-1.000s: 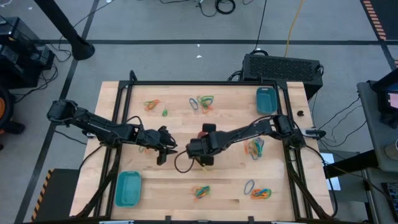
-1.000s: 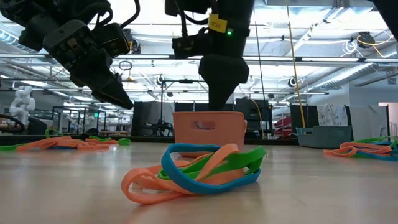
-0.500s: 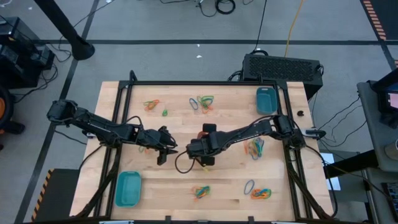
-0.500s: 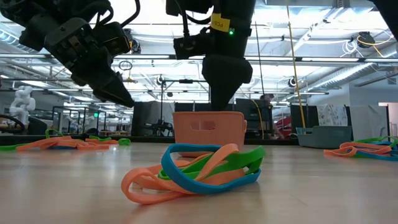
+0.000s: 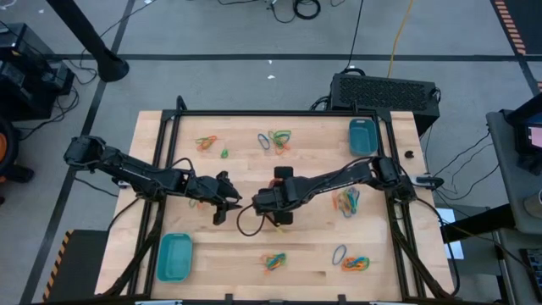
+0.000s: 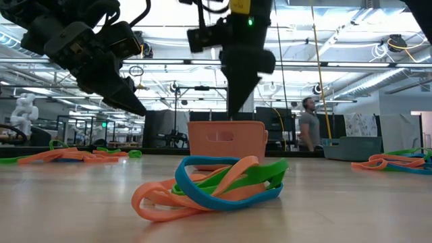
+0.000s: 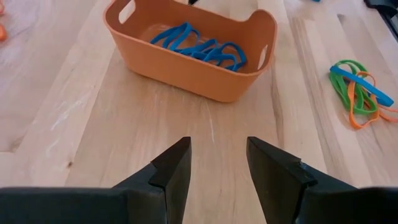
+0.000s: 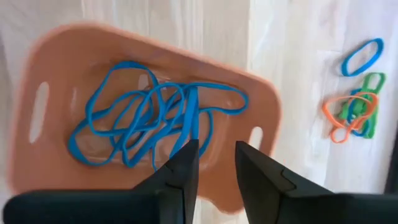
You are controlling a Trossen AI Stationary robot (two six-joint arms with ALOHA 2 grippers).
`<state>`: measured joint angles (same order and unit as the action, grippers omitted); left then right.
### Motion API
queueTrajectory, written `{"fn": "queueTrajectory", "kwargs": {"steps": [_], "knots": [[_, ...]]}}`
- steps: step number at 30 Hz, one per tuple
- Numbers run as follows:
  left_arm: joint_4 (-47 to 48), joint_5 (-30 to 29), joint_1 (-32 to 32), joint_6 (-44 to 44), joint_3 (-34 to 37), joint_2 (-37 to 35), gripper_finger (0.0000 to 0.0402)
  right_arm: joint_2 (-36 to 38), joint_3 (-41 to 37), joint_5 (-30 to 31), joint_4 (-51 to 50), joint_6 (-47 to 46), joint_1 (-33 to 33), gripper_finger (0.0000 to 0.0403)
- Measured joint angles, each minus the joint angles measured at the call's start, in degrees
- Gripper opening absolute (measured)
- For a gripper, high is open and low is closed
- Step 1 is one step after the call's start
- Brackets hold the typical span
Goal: Sort rubber bands into baskets
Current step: Adjust the orange bin
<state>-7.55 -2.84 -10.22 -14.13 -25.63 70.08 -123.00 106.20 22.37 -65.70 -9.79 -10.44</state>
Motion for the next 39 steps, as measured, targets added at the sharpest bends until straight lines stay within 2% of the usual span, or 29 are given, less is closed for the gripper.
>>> {"fn": "queueTrajectory", "kwargs": {"steps": [6, 10, 13, 18, 22, 25, 28, 34, 39], "knots": [[0.6, 0.0, 0.0, -0.4, 0.0, 0.0, 0.0162, 0.6, 4.9, 0.5, -4.6, -1.6, -1.3, 0.0096], [0.6, 0.0, 0.0, -2.0, 0.0, 0.0, 0.0162, 3.1, 2.2, 4.1, -6.9, -3.7, -3.5, 0.0096], [0.9, 0.0, -0.1, -2.1, 0.0, 0.0, 0.0162, 7.1, -3.1, 7.4, -6.0, -5.7, -5.1, 0.0096], [1.0, 0.0, -0.4, -3.5, 0.0, 0.0, 0.0162, 16.6, -18.0, 6.9, 7.1, -8.9, -5.9, 0.0086], [1.0, 0.0, -0.4, -3.5, 0.0, 0.0, 0.0162, 22.7, -31.0, 0.4, 21.8, -9.0, -5.2, 0.0067], [1.0, 0.0, -0.3, -3.5, 0.0, 0.0, 0.0162, 25.9, -37.8, -2.4, 29.1, -9.3, -4.5, 0.0036], [0.8, 0.0, -0.3, -3.5, 0.0, 0.0, 0.0162, 27.9, -42.1, -3.1, 30.9, -10.4, -4.1, 0.0006], [0.4, -0.3, -0.3, -2.2, 0.0, 0.0, 0.0162, 28.6, -47.3, -4.7, 35.4, -13.4, -2.6, 0.0002], [0.2, -0.4, -0.3, -2.1, 0.0, 0.0, 0.0162, 27.0, -48.7, -6.1, 38.6, -13.4, -0.5, 0.0001]]}}
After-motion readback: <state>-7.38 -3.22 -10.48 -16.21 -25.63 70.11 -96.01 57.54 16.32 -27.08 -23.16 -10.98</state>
